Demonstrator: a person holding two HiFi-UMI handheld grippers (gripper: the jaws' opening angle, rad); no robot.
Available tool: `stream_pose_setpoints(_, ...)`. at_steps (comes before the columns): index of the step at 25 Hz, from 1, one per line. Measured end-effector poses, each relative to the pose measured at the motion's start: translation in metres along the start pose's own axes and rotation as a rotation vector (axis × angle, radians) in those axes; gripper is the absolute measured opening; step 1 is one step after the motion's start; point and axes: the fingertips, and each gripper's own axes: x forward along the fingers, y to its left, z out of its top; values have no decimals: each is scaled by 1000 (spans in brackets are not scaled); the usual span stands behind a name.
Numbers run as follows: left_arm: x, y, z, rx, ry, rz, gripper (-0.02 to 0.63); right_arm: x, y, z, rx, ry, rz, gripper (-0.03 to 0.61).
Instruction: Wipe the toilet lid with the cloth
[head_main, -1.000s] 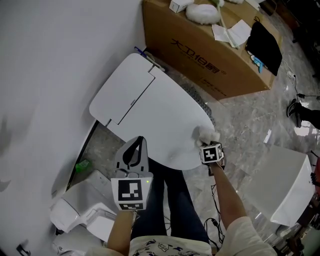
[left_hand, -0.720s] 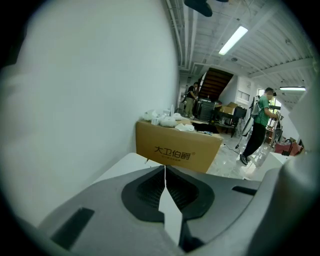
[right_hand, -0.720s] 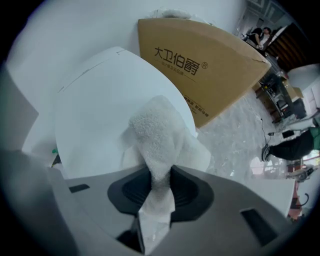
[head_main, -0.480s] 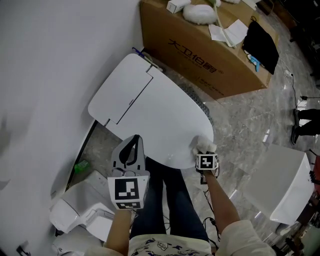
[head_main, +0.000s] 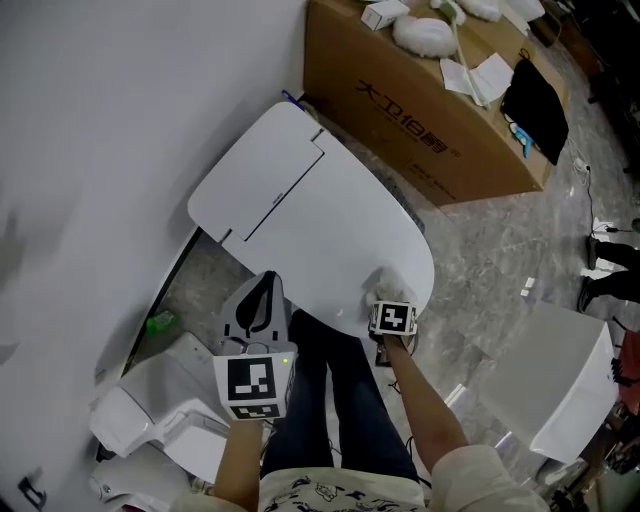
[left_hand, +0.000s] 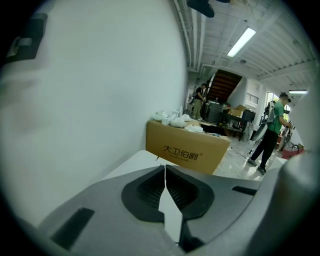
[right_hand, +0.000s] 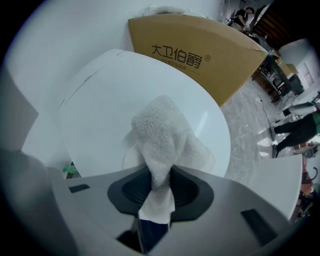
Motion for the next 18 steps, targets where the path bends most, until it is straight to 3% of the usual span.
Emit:
stream_pose_setpoints(9,-16,45,-16,-51,2,76,12,0,56,61,-57,-50,1,92)
stream_pose_setpoints(18,-31,90,-25,-92,5,145,11,0,114,141,-259,-118,-3,91)
